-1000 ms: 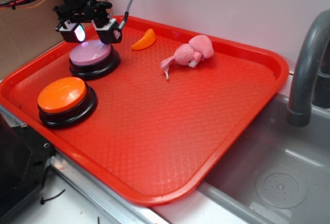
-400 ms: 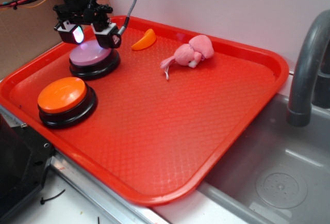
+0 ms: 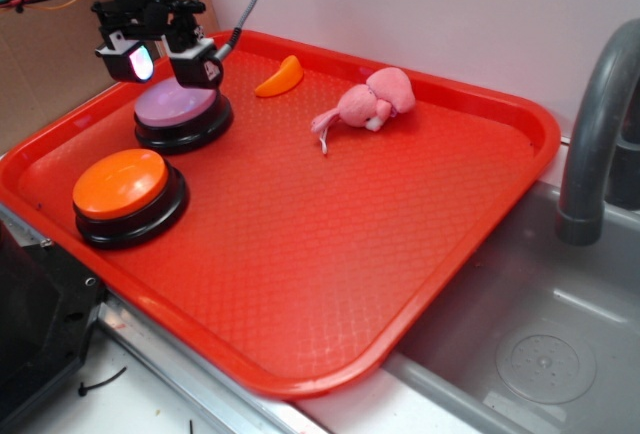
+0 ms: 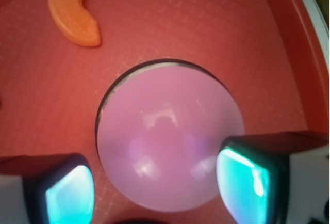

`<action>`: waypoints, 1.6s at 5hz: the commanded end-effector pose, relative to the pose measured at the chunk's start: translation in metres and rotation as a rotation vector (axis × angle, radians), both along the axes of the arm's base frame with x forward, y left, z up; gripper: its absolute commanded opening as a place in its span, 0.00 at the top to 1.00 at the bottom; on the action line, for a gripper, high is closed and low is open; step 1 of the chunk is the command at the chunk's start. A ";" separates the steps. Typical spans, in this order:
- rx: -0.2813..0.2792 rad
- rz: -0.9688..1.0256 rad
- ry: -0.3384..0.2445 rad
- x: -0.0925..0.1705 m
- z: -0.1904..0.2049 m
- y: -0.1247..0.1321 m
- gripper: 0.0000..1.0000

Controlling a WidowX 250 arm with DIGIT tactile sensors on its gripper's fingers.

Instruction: Push the pink button.

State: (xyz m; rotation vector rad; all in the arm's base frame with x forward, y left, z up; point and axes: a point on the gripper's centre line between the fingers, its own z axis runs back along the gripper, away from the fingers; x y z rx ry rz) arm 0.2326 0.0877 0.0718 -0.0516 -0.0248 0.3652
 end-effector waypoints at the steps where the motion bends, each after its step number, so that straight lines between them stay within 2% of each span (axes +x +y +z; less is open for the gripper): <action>1: 0.057 0.030 -0.036 0.007 0.035 0.009 0.00; 5: 0.071 0.025 -0.052 0.004 0.066 0.005 0.00; 6: 0.058 0.017 -0.048 0.004 0.074 0.004 0.00; 8: 0.080 0.021 -0.070 0.002 0.091 0.000 0.00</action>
